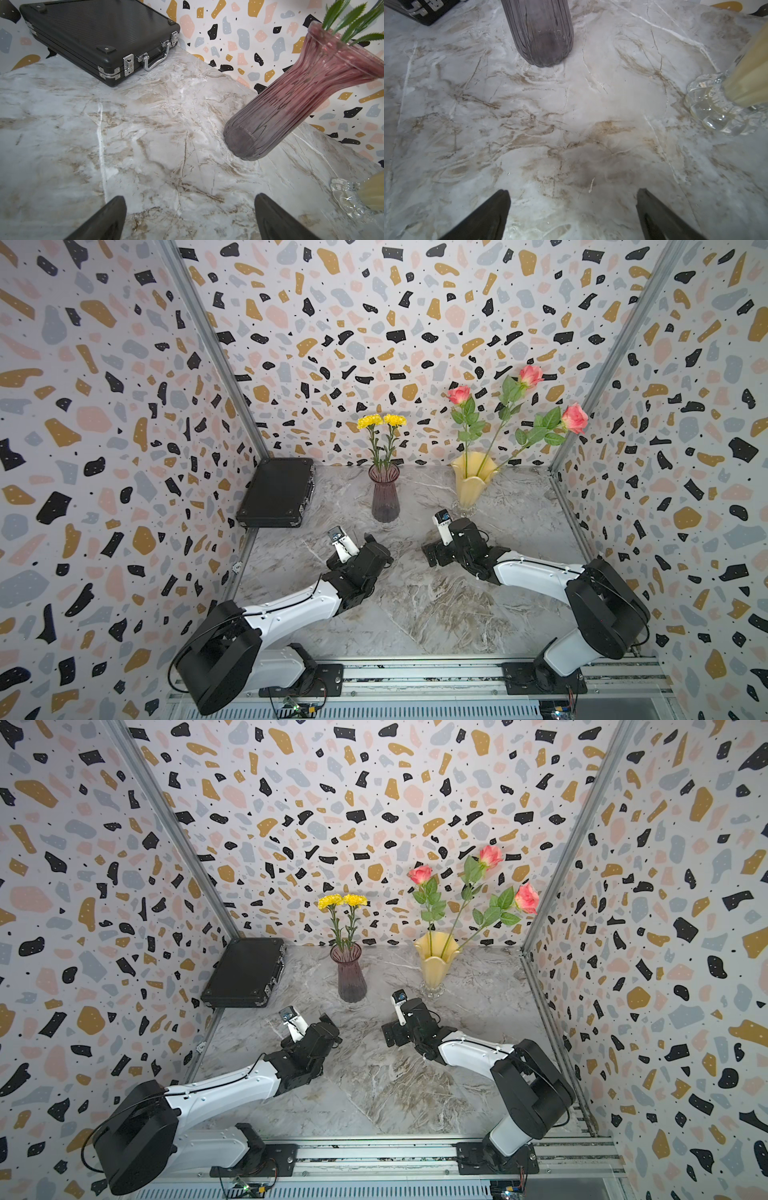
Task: Arrange the flowers in different vases according to their colors
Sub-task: Reset both arms
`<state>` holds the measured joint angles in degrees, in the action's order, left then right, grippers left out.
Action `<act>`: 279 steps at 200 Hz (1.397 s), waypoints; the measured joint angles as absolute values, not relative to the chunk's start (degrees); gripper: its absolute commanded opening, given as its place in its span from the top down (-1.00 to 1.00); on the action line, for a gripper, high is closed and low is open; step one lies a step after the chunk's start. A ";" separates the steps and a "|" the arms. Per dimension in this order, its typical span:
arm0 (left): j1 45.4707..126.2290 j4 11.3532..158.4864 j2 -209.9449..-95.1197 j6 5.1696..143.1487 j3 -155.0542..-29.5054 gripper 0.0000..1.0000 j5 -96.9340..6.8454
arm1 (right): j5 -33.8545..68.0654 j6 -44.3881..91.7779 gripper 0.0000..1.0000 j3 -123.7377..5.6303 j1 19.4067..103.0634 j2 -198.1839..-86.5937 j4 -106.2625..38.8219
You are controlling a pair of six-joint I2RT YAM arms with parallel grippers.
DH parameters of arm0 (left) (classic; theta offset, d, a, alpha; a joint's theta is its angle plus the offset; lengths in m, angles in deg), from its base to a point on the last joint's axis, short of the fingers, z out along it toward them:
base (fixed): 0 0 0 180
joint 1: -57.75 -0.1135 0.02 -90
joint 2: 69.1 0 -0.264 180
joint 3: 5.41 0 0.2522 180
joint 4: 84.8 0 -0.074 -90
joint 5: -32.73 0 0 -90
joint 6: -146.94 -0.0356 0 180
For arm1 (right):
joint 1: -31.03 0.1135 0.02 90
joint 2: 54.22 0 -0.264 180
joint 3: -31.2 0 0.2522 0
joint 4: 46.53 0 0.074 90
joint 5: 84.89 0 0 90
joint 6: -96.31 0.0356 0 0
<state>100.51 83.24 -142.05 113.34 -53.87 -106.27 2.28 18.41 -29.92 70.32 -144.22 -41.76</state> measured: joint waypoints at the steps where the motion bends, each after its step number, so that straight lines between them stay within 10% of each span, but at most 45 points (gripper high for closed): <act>1: 100.51 83.26 -142.05 113.28 -53.87 -0.99 -106.22 | 2.25 18.34 -0.99 -29.92 70.34 -144.22 -41.70; 206: 100.49 84.25 -144.50 108.51 -55.82 -0.99 -96.93 | -24.04 7.89 -0.99 -32.50 66.23 -116.35 -23.62; 279: 100.49 84.27 -144.67 108.51 -55.82 -0.99 -96.71 | -23.84 -1.50 -0.99 -15.08 54.15 -119.89 -41.79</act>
